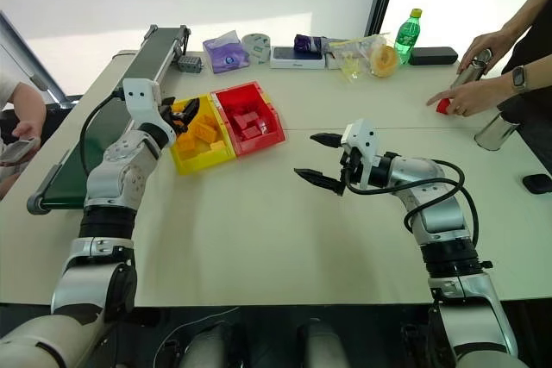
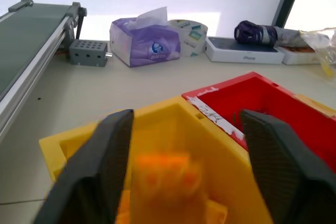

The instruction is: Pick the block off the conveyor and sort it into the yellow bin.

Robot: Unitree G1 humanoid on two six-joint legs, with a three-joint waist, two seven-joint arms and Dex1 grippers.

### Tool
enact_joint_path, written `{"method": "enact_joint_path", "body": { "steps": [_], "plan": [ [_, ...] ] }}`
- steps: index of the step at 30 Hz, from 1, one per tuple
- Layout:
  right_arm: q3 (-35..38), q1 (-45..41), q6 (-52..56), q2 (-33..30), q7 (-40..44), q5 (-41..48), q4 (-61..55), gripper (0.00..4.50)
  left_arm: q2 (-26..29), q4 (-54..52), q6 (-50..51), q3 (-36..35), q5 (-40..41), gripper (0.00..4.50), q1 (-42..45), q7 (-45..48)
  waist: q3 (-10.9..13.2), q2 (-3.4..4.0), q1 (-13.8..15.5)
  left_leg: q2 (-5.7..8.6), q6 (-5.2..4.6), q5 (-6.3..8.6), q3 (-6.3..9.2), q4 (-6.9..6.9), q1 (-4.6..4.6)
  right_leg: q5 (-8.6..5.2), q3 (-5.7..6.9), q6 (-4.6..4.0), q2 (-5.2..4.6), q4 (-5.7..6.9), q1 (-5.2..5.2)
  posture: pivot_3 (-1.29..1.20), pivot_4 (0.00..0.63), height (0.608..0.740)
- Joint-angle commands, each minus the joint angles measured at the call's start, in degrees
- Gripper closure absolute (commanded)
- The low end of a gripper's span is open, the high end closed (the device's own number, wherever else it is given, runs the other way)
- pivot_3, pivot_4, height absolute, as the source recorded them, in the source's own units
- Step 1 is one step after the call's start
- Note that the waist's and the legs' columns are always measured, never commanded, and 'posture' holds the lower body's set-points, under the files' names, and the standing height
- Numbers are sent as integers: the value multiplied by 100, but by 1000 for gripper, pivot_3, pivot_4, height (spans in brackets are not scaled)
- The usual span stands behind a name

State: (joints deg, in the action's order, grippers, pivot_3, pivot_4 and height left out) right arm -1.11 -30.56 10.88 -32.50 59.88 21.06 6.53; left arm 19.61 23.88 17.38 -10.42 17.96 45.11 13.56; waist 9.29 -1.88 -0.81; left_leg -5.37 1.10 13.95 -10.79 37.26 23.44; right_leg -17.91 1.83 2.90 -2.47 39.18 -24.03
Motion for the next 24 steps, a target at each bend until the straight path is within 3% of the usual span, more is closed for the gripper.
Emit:
{"method": "enact_joint_path", "body": {
  "steps": [1,8,14,22,24],
  "plan": [
    [208,4,-51,-50,-44,99,-317,0,77,-86,-283,-60,-138,64,114,42,0,0,0,0,0,0,0,0,0,0,0,0,0,0,0,0,150,740],
    [211,-1,-14,-81,-27,113,-339,0,579,-1964,497,-426,452,64,-1007,595,1,1,-52,-8,2,-1,-3,-5,0,0,-3,0,-2,1,-6,0,150,740],
    [195,-43,-110,-100,110,79,-155,0,1542,-3717,1223,-1276,1272,64,-2603,1357,1,2,-41,-24,6,-3,-2,-7,0,0,-9,-1,-3,4,-8,0,150,740],
    [145,-211,-215,-69,274,31,102,0,2216,-4611,1831,-2850,2262,64,-4249,1986,1,2,-15,-18,4,-2,7,-4,-1,-1,-5,-2,-14,3,-1,0,150,740],
    [127,-241,-229,-52,293,21,132,0,2300,-4720,1840,-2960,2181,64,-4647,2097,1,2,-22,-19,4,-2,8,-5,-2,-1,-5,-3,-13,3,-1,0,150,740]
  ]
}}
